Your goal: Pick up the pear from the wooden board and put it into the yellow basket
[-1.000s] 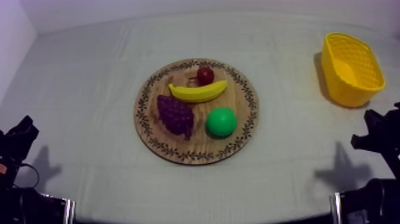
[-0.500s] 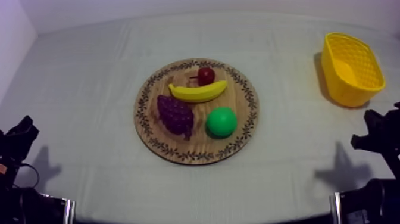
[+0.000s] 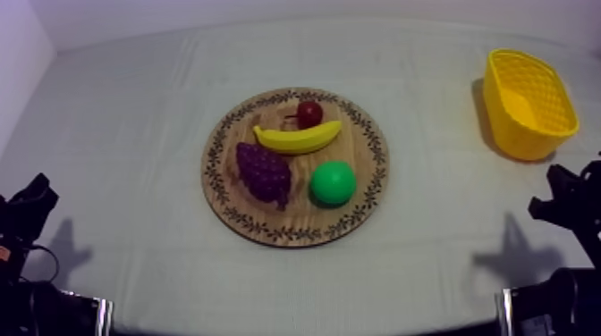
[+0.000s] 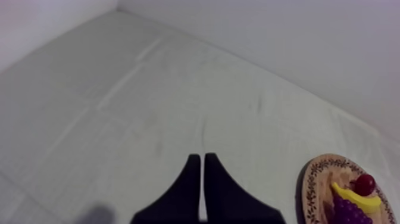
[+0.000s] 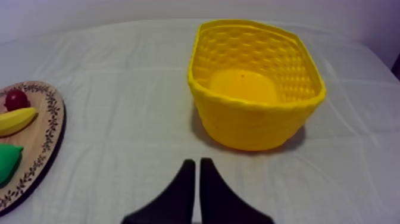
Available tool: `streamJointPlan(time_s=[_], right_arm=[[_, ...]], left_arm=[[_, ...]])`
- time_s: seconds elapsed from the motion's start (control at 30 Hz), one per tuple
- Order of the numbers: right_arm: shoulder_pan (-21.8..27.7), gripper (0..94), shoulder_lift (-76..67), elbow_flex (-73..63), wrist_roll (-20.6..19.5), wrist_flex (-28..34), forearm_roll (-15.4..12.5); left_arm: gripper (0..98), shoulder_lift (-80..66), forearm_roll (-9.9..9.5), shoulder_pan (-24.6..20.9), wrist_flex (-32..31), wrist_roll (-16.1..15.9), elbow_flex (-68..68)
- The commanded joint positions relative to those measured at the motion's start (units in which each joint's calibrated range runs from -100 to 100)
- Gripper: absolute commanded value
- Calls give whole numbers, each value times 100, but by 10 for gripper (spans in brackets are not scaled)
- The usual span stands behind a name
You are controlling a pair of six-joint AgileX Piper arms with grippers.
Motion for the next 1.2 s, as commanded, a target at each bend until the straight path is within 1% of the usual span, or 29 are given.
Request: streamJointPlan(time_s=[0.0, 0.1, 0.23, 0.33, 0.47, 0.63, 0.8, 1.03, 1.17], right_arm=[[-10, 5, -4, 2, 47, -36, -5], [-61, 5, -4, 2, -19, -46, -7], [-266, 4, -4, -15, -104, 7, 44], [-349, 4, -4, -33, -134, 72, 17], [-391, 4, -4, -262, -246, 382, 51], [-405, 4, 18, -809, -294, 652, 79], [-417, 3, 647, -1693, -152, 865, -120], [-455, 3, 2391, -3477, -35, 1131, -466], [-688, 12, 3340, -4558, 40, 1619, -554]], left_arm=[[1, 2, 0, -2, 5, -1, 2], [1, 2, 0, -2, 5, -1, 2], [1, 2, 0, -2, 5, -1, 2], [1, 2, 0, -2, 5, -1, 2], [1, 2, 0, -2, 5, -1, 2], [1, 2, 0, -2, 5, 0, 2], [1, 2, 0, -2, 5, -1, 2], [1, 2, 0, -2, 5, -1, 2], [1, 2, 0, -2, 5, -1, 2]])
